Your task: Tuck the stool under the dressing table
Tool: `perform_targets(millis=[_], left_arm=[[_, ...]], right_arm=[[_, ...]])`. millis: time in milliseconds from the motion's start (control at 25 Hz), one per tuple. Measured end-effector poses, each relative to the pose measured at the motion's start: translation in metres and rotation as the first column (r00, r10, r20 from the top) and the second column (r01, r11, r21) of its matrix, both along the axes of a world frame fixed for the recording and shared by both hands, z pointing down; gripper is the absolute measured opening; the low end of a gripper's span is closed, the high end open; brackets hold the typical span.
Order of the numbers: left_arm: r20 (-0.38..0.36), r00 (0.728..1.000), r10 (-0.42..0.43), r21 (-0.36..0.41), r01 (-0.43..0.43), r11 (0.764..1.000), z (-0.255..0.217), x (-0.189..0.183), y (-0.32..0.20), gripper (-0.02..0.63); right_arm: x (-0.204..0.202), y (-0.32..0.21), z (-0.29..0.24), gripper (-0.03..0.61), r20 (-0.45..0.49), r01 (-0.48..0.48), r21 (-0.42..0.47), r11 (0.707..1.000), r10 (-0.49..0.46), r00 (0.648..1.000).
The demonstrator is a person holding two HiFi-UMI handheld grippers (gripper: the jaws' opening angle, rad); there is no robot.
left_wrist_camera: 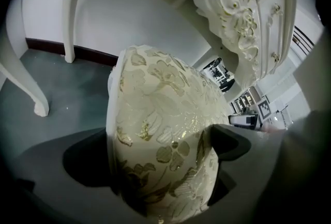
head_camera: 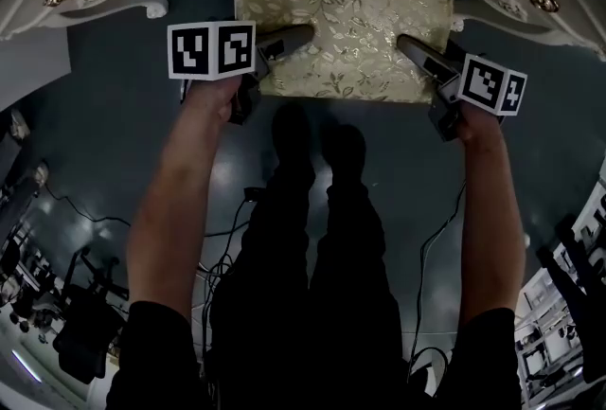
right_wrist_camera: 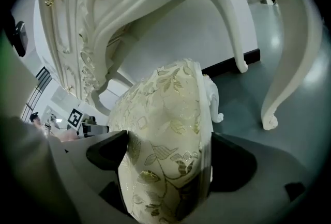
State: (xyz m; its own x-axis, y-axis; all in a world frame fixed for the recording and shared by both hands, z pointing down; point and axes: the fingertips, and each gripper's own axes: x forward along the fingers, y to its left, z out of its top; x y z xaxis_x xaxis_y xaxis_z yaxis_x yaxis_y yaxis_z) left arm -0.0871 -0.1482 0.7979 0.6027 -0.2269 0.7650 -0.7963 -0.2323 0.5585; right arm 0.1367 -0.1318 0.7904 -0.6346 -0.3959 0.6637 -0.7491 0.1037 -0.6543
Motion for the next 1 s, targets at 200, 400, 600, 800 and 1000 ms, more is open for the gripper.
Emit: perform_targets(millis=[200,400,600,800,1000], left_arm=[[-0.028,0.998,-0.062,0.029,0.062,0.998,0.001,-0.003,-0.028,0.589],[-0.046,0.995,-0.086,0.062,0.089,0.994,0.001,-0.005,-0.040,0.589],[-0.068,0.991,-0.117,0.070,0.122,0.990,-0.006,-0.009,-0.027,0.589],[-0.013,0.993,-0.119,0.031,0.119,0.992,-0.005,-0.023,0.024,0.588],[-0.005,0.992,-0.128,0.004,0.129,0.992,0.000,-0.018,0.049,0.586]], right_arm=[[-0.001,-0.033,0.000,0.471,0.006,-0.028,0.033,0.999,0.028,1.000],[-0.001,-0.043,0.002,0.472,0.014,-0.077,0.055,0.995,0.077,0.997],[0.003,-0.036,-0.003,0.471,0.005,-0.102,0.069,0.992,0.101,0.995],[0.010,0.005,-0.004,0.471,-0.006,-0.041,-0.002,0.999,0.041,0.999],[0.009,0.034,-0.001,0.466,0.016,-0.081,-0.052,0.995,0.082,0.996]])
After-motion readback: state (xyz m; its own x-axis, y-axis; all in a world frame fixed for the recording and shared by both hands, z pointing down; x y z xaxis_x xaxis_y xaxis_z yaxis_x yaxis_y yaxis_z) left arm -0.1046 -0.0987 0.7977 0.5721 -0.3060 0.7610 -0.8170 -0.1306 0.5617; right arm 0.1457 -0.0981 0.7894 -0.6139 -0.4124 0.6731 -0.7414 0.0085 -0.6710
